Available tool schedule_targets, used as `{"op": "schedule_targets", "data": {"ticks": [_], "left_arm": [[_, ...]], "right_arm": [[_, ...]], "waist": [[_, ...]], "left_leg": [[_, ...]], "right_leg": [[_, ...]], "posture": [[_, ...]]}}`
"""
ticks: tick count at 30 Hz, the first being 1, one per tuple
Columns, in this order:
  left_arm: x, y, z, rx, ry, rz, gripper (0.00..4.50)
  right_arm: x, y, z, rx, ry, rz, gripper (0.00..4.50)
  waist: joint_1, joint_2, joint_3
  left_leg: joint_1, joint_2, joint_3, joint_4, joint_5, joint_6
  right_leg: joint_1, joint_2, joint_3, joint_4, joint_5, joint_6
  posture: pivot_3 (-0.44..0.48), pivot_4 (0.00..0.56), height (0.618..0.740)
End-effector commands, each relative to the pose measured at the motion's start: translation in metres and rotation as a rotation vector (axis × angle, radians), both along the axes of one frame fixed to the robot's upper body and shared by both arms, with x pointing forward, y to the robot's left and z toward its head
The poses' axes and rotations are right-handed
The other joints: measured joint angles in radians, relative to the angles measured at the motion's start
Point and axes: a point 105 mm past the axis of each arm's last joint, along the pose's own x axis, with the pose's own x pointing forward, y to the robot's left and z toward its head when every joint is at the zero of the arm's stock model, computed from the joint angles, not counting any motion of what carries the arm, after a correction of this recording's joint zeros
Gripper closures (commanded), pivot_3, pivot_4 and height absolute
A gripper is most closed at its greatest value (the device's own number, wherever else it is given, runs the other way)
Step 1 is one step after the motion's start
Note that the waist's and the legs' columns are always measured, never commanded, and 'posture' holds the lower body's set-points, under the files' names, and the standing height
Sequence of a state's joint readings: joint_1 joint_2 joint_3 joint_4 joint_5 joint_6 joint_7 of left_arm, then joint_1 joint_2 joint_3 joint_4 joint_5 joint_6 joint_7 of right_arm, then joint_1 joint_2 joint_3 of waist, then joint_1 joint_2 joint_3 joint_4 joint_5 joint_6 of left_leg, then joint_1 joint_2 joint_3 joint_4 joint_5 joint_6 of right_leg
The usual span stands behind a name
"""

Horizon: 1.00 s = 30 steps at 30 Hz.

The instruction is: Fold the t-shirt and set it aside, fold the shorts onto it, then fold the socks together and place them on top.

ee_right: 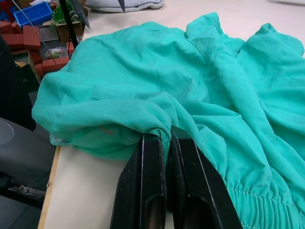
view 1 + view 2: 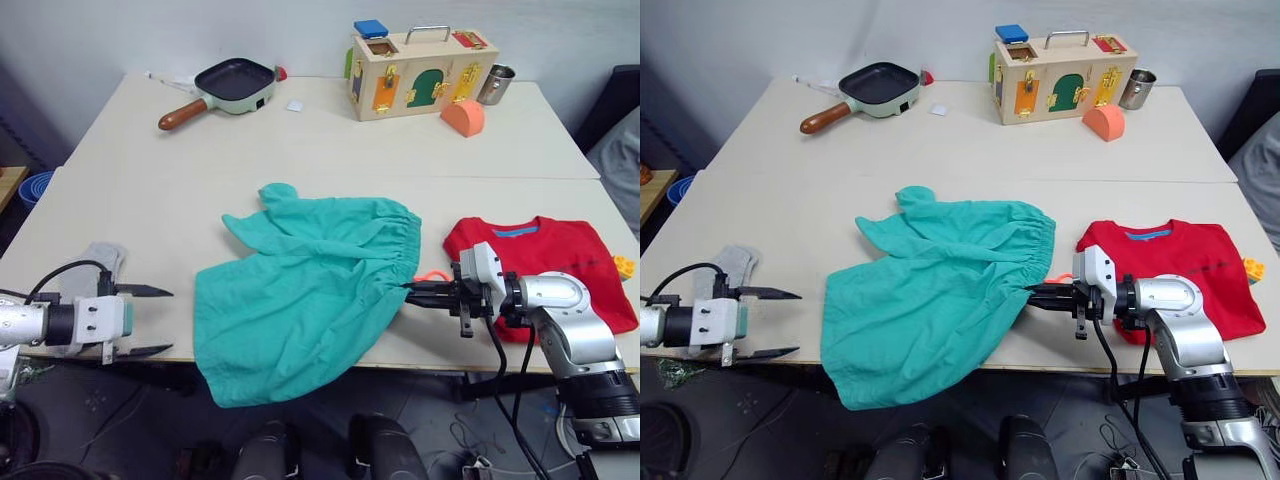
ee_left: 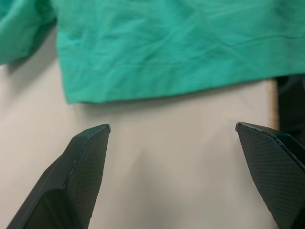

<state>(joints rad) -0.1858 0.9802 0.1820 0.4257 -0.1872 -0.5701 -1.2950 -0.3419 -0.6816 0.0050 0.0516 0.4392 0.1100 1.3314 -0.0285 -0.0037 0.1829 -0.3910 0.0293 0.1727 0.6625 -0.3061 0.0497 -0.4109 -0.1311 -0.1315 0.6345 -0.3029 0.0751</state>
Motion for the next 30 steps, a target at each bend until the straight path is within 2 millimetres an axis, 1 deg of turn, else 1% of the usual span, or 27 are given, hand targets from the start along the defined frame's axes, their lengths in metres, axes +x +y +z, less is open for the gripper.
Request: {"op": "schedule_targets", "data": {"ticks": [1, 5, 8, 10, 12, 15, 18, 22, 25, 26, 27, 30], "left_arm": [[0.003, -0.002, -0.002, 0.056, -0.029, -0.039, 0.06], [0.004, -0.001, -0.011, 0.134, -0.042, -0.085, 0.06], [0.007, -0.003, -0.013, 0.135, -0.057, -0.099, 0.06], [0.013, -0.02, -0.013, 0.075, -0.085, -0.129, 0.06], [0.015, -0.041, -0.011, -0.004, -0.094, -0.176, 0.06], [0.009, -0.063, -0.012, -0.059, -0.078, -0.247, 0.06], [0.006, -0.075, -0.017, -0.08, -0.057, -0.279, 0.06], [0.009, -0.086, -0.023, -0.103, -0.046, -0.281, 0.06], [0.008, -0.09, -0.024, -0.127, -0.022, -0.289, 0.63], [0.007, -0.09, -0.025, -0.138, -0.006, -0.288, 0.98], [0.006, -0.089, -0.024, -0.152, -0.001, -0.28, 1.23], [0.008, -0.087, -0.018, -0.225, 0.012, -0.239, 2.21]], "right_arm": [[-0.002, 0.002, 0.005, 0.016, -0.02, 0.009, 4.5], [-0.003, 0.001, 0.004, 0.016, -0.018, 0.009, 4.5], [-0.004, 0.0, 0.005, 0.017, -0.019, 0.007, 4.5], [-0.003, 0.0, 0.004, 0.017, -0.02, 0.006, 4.5], [-0.003, 0.0, 0.003, 0.016, -0.02, 0.005, 4.5], [-0.003, -0.001, 0.003, 0.014, -0.019, 0.001, 4.5], [-0.003, -0.003, 0.002, 0.011, -0.017, -0.003, 4.5], [-0.004, -0.001, 0.001, 0.015, -0.014, -0.003, 4.5], [-0.004, -0.001, 0.0, 0.014, -0.012, -0.003, 4.5], [-0.005, -0.001, 0.0, 0.015, -0.012, -0.005, 4.5], [-0.005, -0.002, -0.001, 0.013, -0.011, -0.008, 4.5], [-0.005, -0.006, -0.001, 0.009, -0.009, -0.016, 4.5]], "waist": [[-0.003, 0.0, 0.0], [-0.002, 0.0, 0.0], [-0.001, 0.0, 0.0], [0.001, 0.0, 0.0], [0.005, 0.002, -0.001], [0.007, 0.001, -0.001], [0.001, 0.001, -0.001], [0.001, 0.001, -0.001], [0.001, 0.001, -0.001], [0.003, 0.001, -0.001], [0.003, 0.001, -0.001], [0.002, 0.001, -0.001]], "left_leg": [[0.0, 0.0, 0.0, 0.0, 0.0, 0.0], [0.0, 0.0, 0.002, 0.0, 0.0, 0.0], [0.001, 0.0, 0.002, 0.0, 0.0, 0.0], [0.002, 0.0, 0.001, 0.0, 0.001, 0.0], [0.002, 0.0, 0.001, 0.001, 0.001, 0.001], [0.001, -0.001, 0.001, 0.002, 0.001, 0.002], [0.001, -0.001, 0.001, 0.002, 0.001, 0.002], [0.001, -0.001, 0.001, 0.002, 0.001, 0.002], [0.001, -0.001, 0.001, 0.003, 0.001, 0.002], [0.001, -0.001, 0.001, 0.003, 0.001, 0.002], [0.001, -0.001, 0.001, 0.003, 0.001, 0.002], [0.001, -0.001, 0.001, 0.003, 0.001, 0.002]], "right_leg": [[0.0, 0.0, 0.0, 0.0, 0.0, 0.0], [-0.001, 0.001, 0.0, 0.001, 0.0, 0.0], [0.0, 0.0, 0.001, 0.001, 0.0, 0.0], [0.0, 0.0, 0.001, 0.002, 0.0, 0.0], [0.001, -0.001, 0.001, 0.002, 0.0, 0.0], [0.001, -0.001, 0.001, 0.003, 0.0, 0.001], [0.001, -0.001, 0.001, 0.002, 0.0, 0.001], [0.001, 0.0, 0.001, 0.002, 0.0, 0.001], [0.001, 0.0, 0.001, 0.002, 0.0, 0.001], [0.002, 0.0, 0.001, 0.002, 0.0, 0.001], [0.002, 0.0, 0.001, 0.002, 0.0, 0.001], [0.002, 0.0, 0.001, 0.002, 0.0, 0.001]], "posture": [[0.0, 0.15, 0.74], [0.0, 0.15, 0.74], [0.0, 0.15, 0.74], [0.0, 0.15, 0.74], [0.0, 0.15, 0.74], [0.0, 0.15, 0.74], [0.0, 0.15, 0.74], [0.0, 0.15, 0.74], [0.0, 0.15, 0.74], [0.0, 0.15, 0.74], [0.0, 0.15, 0.74], [0.0, 0.15, 0.74]]}}
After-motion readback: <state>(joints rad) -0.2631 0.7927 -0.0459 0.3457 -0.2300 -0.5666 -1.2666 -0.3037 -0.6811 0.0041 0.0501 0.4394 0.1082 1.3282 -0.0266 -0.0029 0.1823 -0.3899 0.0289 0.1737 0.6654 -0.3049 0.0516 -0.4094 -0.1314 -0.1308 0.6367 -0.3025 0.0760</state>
